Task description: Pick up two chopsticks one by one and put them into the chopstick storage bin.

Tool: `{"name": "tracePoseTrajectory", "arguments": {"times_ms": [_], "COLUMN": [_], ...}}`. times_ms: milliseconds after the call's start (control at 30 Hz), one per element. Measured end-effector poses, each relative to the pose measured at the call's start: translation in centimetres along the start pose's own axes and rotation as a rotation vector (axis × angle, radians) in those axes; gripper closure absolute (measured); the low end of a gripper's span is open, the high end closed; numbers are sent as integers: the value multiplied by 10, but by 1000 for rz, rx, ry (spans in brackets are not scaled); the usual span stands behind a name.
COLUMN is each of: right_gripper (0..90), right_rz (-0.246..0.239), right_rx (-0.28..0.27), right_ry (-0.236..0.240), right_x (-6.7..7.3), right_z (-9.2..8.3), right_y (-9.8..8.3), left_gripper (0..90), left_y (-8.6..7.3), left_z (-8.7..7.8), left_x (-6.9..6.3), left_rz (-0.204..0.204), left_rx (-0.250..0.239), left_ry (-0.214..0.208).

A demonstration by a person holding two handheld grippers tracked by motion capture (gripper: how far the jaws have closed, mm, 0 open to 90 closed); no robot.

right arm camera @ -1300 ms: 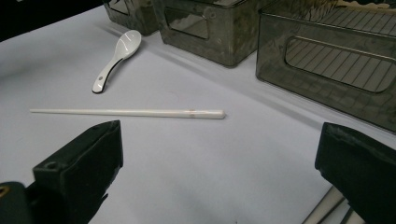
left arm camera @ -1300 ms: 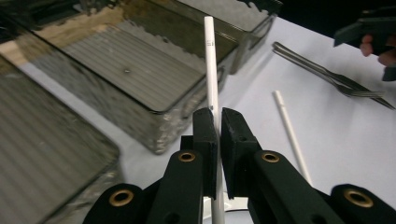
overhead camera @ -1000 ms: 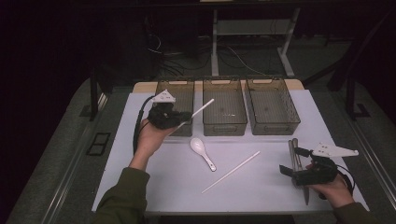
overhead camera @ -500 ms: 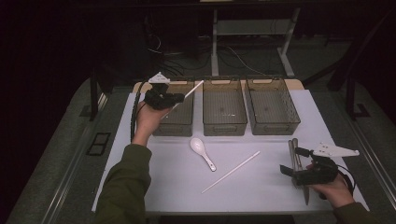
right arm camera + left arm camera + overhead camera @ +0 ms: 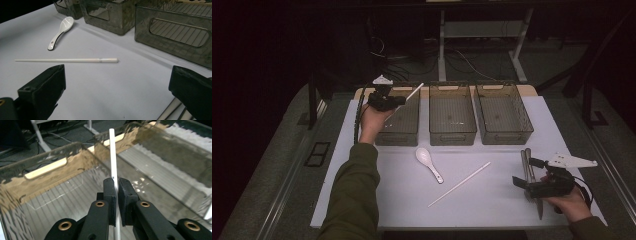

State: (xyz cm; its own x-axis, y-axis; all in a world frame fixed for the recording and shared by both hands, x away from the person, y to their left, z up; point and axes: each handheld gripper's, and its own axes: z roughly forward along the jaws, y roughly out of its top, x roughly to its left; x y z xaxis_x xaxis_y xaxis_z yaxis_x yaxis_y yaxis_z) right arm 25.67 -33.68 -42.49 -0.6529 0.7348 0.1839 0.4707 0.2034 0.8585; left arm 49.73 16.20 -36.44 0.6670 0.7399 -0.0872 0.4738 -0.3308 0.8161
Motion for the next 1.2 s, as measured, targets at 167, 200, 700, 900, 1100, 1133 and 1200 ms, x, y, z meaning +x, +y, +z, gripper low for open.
{"name": "tracePoseTrajectory", "arguments": {"times_ms": [167, 200, 700, 900, 1100, 1133, 1200], "right_gripper": [9, 9, 9, 9, 9, 9, 9], "right_rz": [-3, -3, -1, -2, 0, -2, 1], "right_rx": [-4, -4, -2, -3, 1, 1, 2], "right_ry": [-1, 0, 0, 0, 2, 2, 1], "right_x": [0, 0, -1, 0, 0, 0, 1], "right_z": [0, 0, 0, 0, 0, 0, 0], "right_y": [0, 0, 0, 0, 0, 0, 0], "left_gripper": [842, 842, 765, 705, 659, 640, 600], "left_y": [-3, -4, -7, -4, 1, 1, 2], "left_z": [2, 2, 9, 5, -5, -7, -9], "left_x": [5, 7, 15, 11, -4, -7, -10], "left_rz": [-5, 7, -41, -42, -17, -21, -31], "left_rx": [1, 12, 10, 8, 13, 13, 18], "left_ry": [36, 38, 72, 64, 29, 19, 16]}}
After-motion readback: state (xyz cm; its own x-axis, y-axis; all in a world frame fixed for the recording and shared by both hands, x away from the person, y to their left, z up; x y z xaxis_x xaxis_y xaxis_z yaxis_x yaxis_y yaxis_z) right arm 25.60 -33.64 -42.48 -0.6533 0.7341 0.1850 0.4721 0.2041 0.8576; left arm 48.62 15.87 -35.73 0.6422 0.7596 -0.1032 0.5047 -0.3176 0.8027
